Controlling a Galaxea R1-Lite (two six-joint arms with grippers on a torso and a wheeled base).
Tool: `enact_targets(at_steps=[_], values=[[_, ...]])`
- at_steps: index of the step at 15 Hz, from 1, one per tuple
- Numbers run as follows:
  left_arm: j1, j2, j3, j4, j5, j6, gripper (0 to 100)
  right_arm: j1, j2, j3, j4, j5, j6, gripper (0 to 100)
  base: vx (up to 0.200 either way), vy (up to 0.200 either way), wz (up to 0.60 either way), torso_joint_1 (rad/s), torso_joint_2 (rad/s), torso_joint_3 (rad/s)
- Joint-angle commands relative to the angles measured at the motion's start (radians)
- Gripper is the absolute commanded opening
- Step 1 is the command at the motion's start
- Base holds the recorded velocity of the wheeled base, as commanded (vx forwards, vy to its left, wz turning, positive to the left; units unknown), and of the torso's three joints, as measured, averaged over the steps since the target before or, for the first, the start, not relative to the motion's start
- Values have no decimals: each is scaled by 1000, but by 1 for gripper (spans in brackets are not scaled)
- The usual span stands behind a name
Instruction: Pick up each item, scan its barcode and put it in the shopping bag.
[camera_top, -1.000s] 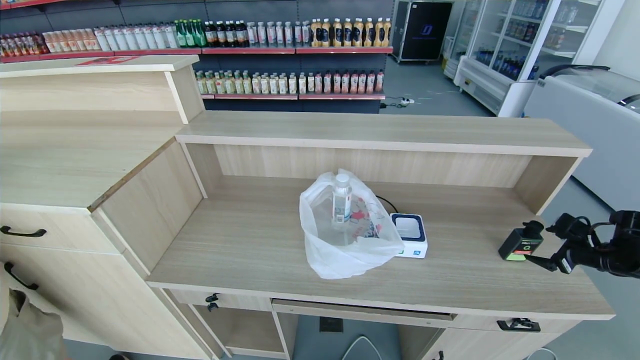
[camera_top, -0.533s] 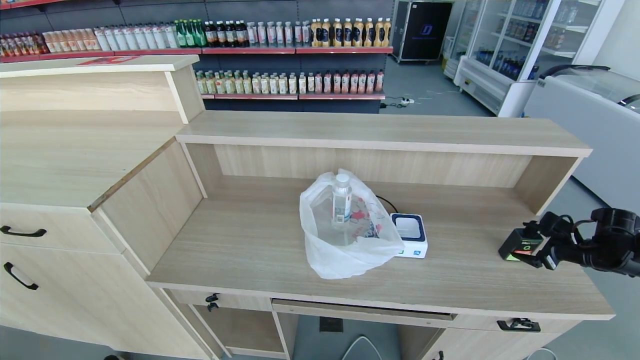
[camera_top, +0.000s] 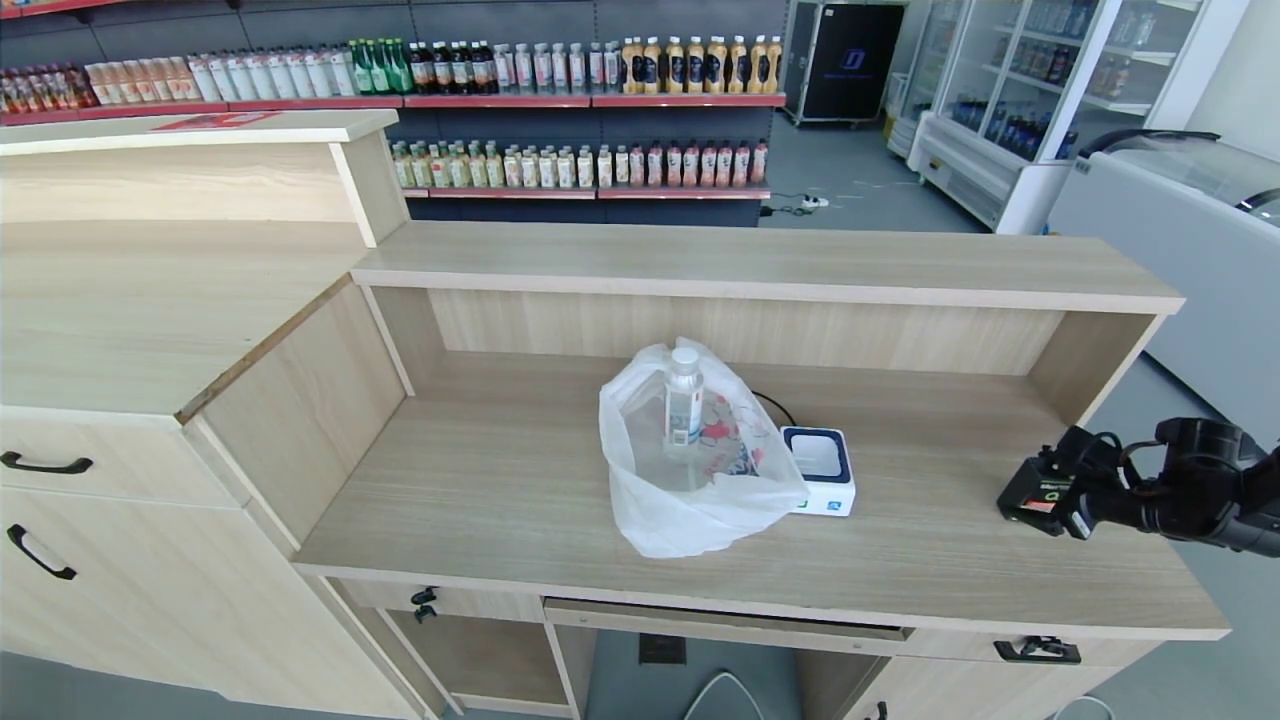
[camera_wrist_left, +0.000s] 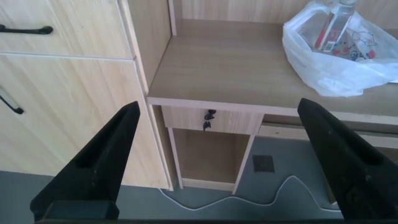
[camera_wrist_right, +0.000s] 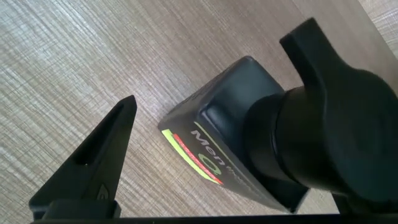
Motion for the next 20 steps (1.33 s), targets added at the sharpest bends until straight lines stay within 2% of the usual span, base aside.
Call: enact_targets(at_steps=[1,3,4,11,13,15,17,19,20], values=[[0,0,-1,0,0,-2,100,6,10,-8,0,0,0,100,0,0,0,0,0,0],[0,0,0,0,0,0,100,7,9,-3,0,-1,0,100,0,0,0,0,0,0],[0,0,0,0,0,0,100,7,7,-2,0,-1,0,0,0,0,0,0,0,0],[0,0,0,0,0,-2,100,3,-30,1,-14,-6,-10,0,0,0,0,0,0,0],[0,0,0,0,0,0,100,1,-88,24,-65,-6,-14,0,0,0,0,0,0,0],[0,0,0,0,0,0,100,-2,-258,159,-149,-3,-14,0,0,0,0,0,0,0],[0,0,0,0,0,0,100,-32,-459,349,-178,7,-26,0,0,0,0,0,0,0],[0,0,-1,0,0,0,100,-103,-807,613,-140,79,-177,0,0,0,0,0,0,0],[0,0,-1,0,0,0,100,-105,-898,613,-58,140,-295,0,0,0,0,0,0,0]])
